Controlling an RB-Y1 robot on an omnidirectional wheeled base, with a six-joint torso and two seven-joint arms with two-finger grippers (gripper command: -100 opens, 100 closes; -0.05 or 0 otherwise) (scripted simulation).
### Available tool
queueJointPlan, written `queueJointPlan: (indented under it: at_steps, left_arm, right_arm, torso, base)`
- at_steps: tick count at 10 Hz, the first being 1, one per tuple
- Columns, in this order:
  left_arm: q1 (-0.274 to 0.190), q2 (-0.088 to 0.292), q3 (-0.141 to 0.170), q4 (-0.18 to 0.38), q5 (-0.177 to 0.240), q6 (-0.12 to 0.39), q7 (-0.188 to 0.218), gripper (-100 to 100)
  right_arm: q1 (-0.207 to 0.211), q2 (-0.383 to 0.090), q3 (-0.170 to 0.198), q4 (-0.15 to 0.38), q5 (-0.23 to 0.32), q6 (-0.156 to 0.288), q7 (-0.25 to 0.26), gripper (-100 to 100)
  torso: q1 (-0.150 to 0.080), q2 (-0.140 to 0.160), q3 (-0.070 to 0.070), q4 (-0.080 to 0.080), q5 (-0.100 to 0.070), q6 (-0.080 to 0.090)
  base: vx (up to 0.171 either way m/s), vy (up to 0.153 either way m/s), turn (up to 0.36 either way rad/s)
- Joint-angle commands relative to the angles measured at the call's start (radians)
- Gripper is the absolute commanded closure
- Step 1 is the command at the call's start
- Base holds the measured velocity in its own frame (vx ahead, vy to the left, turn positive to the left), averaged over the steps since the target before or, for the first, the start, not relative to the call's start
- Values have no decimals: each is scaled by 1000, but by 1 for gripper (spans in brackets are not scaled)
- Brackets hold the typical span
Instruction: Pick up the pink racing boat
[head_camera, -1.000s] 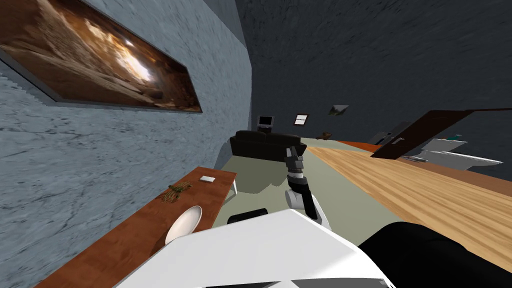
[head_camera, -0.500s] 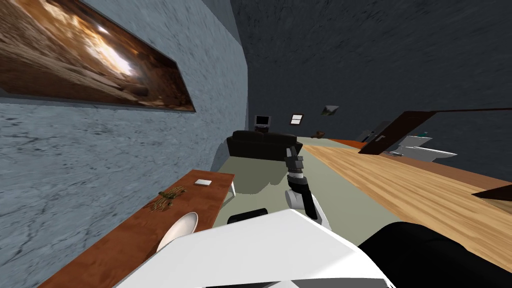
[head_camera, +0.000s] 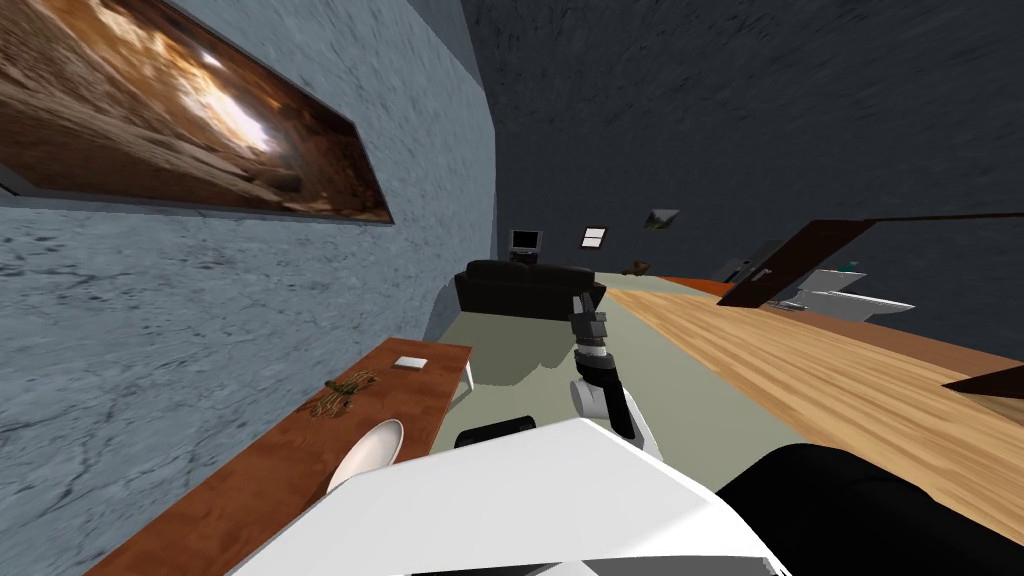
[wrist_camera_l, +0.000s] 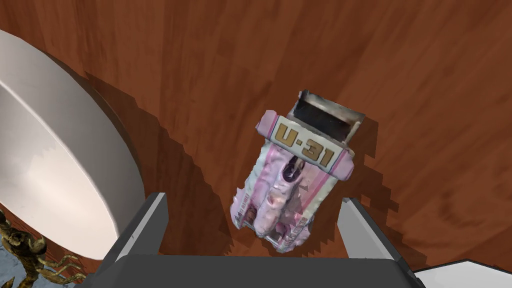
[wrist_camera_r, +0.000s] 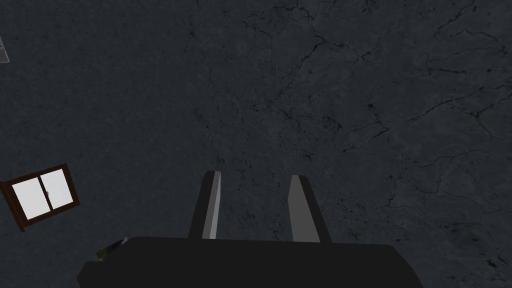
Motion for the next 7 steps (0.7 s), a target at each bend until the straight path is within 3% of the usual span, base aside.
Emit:
queueJointPlan:
  at_steps: [1,2,3,6,7]
  left_arm:
    - [11,-2,-16,-40,6,30,5,-100]
    - [11,-2,-16,-40,6,30,5,-100]
    - [-16,-29,-11,-23,33,48,-40,-100]
    - [-8,-27,-18,-45,30,57,-27,-100]
    - [-9,-27,-18,-42,31,55,-30,100]
  right_arm:
    - [0,0,0,0,0,0,0,0]
    - [0,0,0,0,0,0,0,0]
    - [0,0,0,0,0,0,0,0]
    - [0,0,0,0,0,0,0,0]
    - [0,0,0,0,0,0,0,0]
  torso:
    - [0,0,0,0,0,0]
    - [0,0,0,0,0,0]
    - [-2,-1,-1,0,0,0]
    - [3,-3,-1,1,1,1]
    - [3,-4,-1,0,1,1]
  base:
    - [-38,62,-4]
    - [-11,33,-1]
    - [-21,51,3]
    - [-14,22,-1]
    - [0,0,0]
